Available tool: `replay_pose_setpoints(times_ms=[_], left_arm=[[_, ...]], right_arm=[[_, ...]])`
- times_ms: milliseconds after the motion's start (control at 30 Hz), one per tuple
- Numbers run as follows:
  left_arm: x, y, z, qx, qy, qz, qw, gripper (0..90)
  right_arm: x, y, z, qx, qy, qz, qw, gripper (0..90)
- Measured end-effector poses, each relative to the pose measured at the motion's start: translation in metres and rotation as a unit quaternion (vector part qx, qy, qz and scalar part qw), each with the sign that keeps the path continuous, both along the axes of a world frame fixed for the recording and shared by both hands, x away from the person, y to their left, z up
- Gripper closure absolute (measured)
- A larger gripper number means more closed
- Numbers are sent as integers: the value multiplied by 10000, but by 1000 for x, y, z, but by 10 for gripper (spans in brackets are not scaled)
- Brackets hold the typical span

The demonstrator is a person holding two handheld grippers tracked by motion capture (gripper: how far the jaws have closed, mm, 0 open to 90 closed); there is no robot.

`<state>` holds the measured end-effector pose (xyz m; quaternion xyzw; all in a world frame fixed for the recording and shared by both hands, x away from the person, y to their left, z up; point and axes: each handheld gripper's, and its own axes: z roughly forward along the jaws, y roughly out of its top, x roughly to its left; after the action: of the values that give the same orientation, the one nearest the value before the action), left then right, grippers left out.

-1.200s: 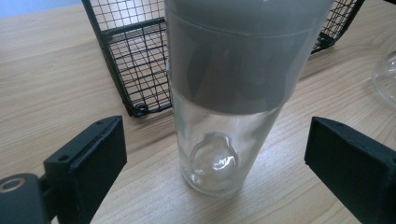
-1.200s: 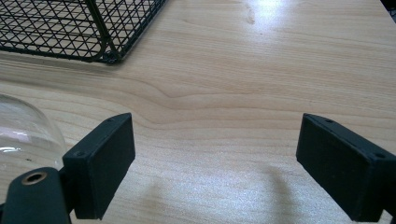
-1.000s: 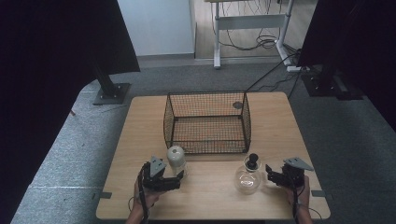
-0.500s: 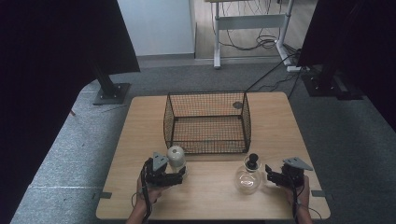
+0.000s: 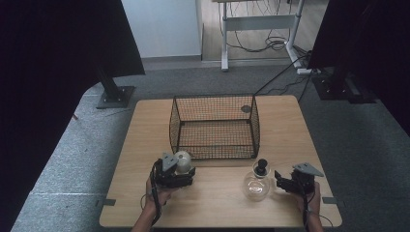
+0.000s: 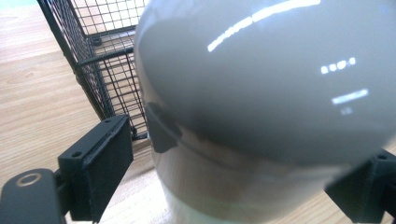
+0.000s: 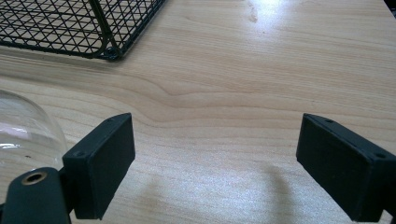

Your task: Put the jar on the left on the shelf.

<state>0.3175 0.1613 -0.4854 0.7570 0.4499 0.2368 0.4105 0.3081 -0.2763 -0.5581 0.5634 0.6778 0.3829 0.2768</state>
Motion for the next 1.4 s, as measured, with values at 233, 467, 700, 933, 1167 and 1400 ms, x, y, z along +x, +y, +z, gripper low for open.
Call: replay_pose_setpoints(times_ms=[233,467,700,933,1167,1400], left_arm=[[3,0,2,-176,-16,57,9998,150],[2,-3,2,-283,-117,-31,9995,264],[2,-2,1,-306,-153,-64,9994,269],[1,1,2,-361,-177,-55,9992,272],[-5,2,15,-470,-314,-139,9983,272],[-10,1,28,-478,-420,-212,9978,272]], right_arm=[[0,0,0,-14,-7,6,10000,113],[0,1,0,-22,-6,8,10000,113],[0,1,0,-29,2,14,10000,113],[0,1,0,-31,0,15,10000,113],[0,1,0,-38,3,15,10000,113],[0,1,0,-44,0,14,10000,113]])
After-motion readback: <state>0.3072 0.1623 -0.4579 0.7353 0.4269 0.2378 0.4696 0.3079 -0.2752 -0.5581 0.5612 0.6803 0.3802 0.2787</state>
